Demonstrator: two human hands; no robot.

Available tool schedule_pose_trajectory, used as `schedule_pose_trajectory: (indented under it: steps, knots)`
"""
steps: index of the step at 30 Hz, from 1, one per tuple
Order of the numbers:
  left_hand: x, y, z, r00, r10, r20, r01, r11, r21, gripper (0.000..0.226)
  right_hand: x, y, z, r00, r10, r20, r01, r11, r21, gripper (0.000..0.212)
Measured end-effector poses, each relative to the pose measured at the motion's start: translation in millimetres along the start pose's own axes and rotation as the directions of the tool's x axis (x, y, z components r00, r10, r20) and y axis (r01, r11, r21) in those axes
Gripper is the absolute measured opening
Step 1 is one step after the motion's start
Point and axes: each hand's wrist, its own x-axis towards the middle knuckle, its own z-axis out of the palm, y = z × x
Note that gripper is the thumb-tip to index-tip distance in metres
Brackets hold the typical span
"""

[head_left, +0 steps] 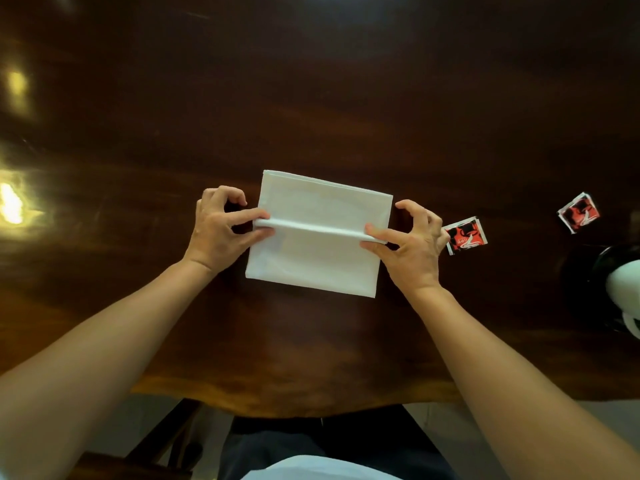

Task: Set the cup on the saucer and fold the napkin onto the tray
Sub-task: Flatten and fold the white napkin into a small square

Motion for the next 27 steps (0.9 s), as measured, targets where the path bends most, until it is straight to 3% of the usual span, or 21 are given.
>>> schedule_pose_trajectory:
  steps: [4, 6, 10, 15, 17, 20, 23, 25, 27]
  knots:
    - [15.2, 13.9, -10.1, 0.984, -0.167, 0.056, 0.171, 0.982, -0.076, 0.030, 13.4, -13.9, -11.6, 0.993, 0.103, 0.049, -0.105, 0.994, 0.042, 0.016]
    - [23.1, 23.2, -25.3, 0.971, -0.230, 0.073, 0.240, 0.948, -0.211, 0.030, 20.9, -21.0, -24.5, 0.992, 0.108, 0.067, -0.118, 0.978, 0.175, 0.019]
    - [24.2, 42.2, -57.6, 0.970, -0.201, 0.139, 0.244, 0.838, -0.489, 0.018, 24.1, -41.0, -60.8, 0.984, 0.092, 0.153, -0.149, 0.895, 0.421, 0.016]
    - [26.7, 69.1, -70.3, 0.935, -0.305, 0.181, 0.346, 0.671, -0.656, 0.031, 29.7, -66.2, -79.8, 0.938, 0.218, 0.269, -0.343, 0.683, 0.644, 0.034]
    - [28.9, 79.1, -61.9, 0.906, -0.394, 0.155, 0.399, 0.673, -0.623, 0.034, 30.5, -73.6, -73.1, 0.933, 0.286, 0.220, -0.360, 0.696, 0.621, 0.038]
    - [29.8, 86.7, -48.8, 0.877, -0.476, 0.058, 0.445, 0.762, -0.471, 0.037, 28.0, -78.1, -59.6, 0.922, 0.374, 0.100, -0.371, 0.781, 0.503, 0.040]
    - [25.6, 87.3, -36.1, 0.853, -0.523, 0.002, 0.480, 0.781, -0.400, 0.042, 24.0, -74.8, -43.0, 0.905, 0.410, 0.115, -0.419, 0.808, 0.413, 0.039]
    - [22.5, 89.3, -28.1, 0.803, -0.595, 0.012, 0.550, 0.734, -0.398, 0.044, 23.4, -71.6, -33.8, 0.880, 0.447, 0.159, -0.471, 0.779, 0.414, 0.040]
    - [19.4, 90.0, -22.6, 0.736, -0.676, 0.044, 0.630, 0.659, -0.410, 0.042, 23.7, -67.9, -28.6, 0.825, 0.509, 0.244, -0.559, 0.678, 0.477, 0.037]
